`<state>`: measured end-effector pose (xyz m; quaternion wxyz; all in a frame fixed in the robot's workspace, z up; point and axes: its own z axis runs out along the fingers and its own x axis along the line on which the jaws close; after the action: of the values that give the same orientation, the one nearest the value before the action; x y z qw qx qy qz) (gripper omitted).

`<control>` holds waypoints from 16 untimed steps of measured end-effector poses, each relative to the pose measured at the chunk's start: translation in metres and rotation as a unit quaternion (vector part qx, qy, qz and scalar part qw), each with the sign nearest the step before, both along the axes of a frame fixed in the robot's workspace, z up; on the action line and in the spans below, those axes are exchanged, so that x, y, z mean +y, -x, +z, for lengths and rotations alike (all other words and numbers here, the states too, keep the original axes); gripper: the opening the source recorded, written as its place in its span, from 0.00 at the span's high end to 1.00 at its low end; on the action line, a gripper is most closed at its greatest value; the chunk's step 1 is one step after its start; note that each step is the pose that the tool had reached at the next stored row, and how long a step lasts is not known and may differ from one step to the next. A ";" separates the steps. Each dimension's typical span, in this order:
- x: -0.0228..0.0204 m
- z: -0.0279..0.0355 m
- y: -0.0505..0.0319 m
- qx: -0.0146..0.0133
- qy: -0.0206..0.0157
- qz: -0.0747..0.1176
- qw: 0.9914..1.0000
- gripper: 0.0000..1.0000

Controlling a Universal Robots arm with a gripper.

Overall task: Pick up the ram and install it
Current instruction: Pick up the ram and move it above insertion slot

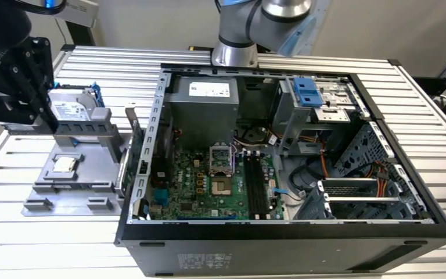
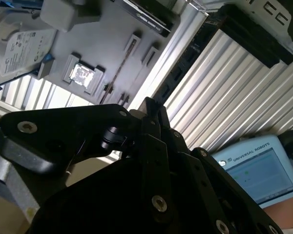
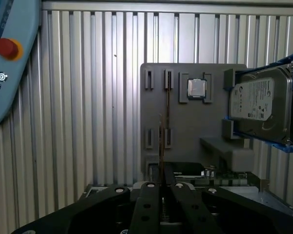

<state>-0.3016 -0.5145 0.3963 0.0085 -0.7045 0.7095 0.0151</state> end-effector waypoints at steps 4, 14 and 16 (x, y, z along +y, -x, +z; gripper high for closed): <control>0.0000 0.0000 -0.0082 0.000 0.000 0.000 1.000 1.00; 0.0000 0.0000 -0.0275 0.000 0.000 0.000 1.000 1.00; 0.0000 -0.0001 -0.0310 0.000 0.000 0.000 1.000 1.00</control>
<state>-0.2706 -0.5145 0.3962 0.0086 -0.7046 0.7094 0.0151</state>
